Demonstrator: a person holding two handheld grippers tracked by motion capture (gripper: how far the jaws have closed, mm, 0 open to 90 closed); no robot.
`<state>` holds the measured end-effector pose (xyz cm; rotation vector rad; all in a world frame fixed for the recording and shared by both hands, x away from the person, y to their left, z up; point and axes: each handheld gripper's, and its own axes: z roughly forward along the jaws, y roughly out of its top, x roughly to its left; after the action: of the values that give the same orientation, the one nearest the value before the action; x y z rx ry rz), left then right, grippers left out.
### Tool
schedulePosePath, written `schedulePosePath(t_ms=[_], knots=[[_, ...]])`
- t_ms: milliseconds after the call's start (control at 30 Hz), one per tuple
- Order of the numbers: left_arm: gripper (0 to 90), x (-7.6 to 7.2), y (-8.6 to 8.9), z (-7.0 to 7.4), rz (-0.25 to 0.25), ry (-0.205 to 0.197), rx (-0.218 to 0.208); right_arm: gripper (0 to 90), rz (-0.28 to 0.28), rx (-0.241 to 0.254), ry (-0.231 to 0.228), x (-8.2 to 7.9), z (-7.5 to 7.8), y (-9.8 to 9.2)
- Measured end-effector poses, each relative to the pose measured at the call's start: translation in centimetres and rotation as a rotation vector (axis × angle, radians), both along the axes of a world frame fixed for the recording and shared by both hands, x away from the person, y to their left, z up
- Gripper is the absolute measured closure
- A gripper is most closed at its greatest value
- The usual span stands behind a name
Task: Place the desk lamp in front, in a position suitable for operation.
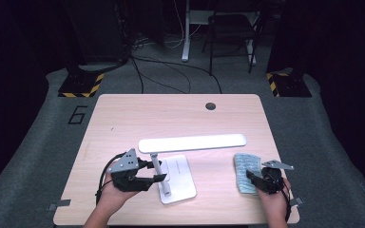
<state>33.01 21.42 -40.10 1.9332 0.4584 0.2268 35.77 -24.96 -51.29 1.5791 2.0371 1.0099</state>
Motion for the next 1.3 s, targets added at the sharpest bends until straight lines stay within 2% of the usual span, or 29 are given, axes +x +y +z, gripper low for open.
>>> schedulePosePath(t_ms=[133, 200, 267, 500, 700, 867, 1000, 1033, 1067, 1100, 1300], knots=[[47.0, 0.1, -0.1, 0.0, -0.013, -0.001, -0.005, 62.6, 0.001, -0.001, -0.005, -0.1, 0.1, 0.4], [46.5, 0.1, -0.2, 0.1, -0.007, 0.001, -0.02, 62.7, 0.011, -0.001, -0.013, -0.1, 0.2, 0.4], [49.2, 0.1, -0.3, 0.1, 0.016, 0.001, -0.016, 62.8, 0.02, 0.004, -0.022, -0.2, 0.3, 0.6], [52.3, -0.1, -0.3, 0.0, 0.015, -0.021, -0.015, 62.9, 0.049, 0.004, -0.046, -0.5, 0.9, 1.7], [52.3, -0.1, -0.4, -0.2, 0.011, -0.023, -0.03, 62.7, 0.082, 0.045, -0.072, -1.0, 1.6, 2.4], [52.2, 0.0, -0.5, -0.2, -0.011, -0.023, -0.034, 62.6, 0.14, 0.086, -0.102, -1.4, 2.4, 4.6], [52.2, 0.0, -0.5, -0.2, -0.015, -0.021, -0.032, 62.6, 0.18, 0.09, -0.115, -1.6, 2.9, 6.0], [52.2, 0.0, -0.5, -0.2, -0.013, -0.025, -0.033, 62.6, 0.203, 0.093, -0.127, -1.9, 3.2, 7.2], [52.2, 0.0, -0.5, -0.2, -0.013, -0.025, -0.033, 62.6, 0.203, 0.093, -0.127, -1.9, 3.2, 7.2], [52.2, 0.0, -0.6, -0.2, -0.01, -0.023, -0.028, 62.6, 0.229, 0.087, -0.127, -2.2, 3.3, 8.1], [52.2, 0.0, -0.6, 0.0, -0.008, -0.017, -0.021, 62.5, 0.281, 0.087, -0.132, -2.6, 3.4, 9.8]])
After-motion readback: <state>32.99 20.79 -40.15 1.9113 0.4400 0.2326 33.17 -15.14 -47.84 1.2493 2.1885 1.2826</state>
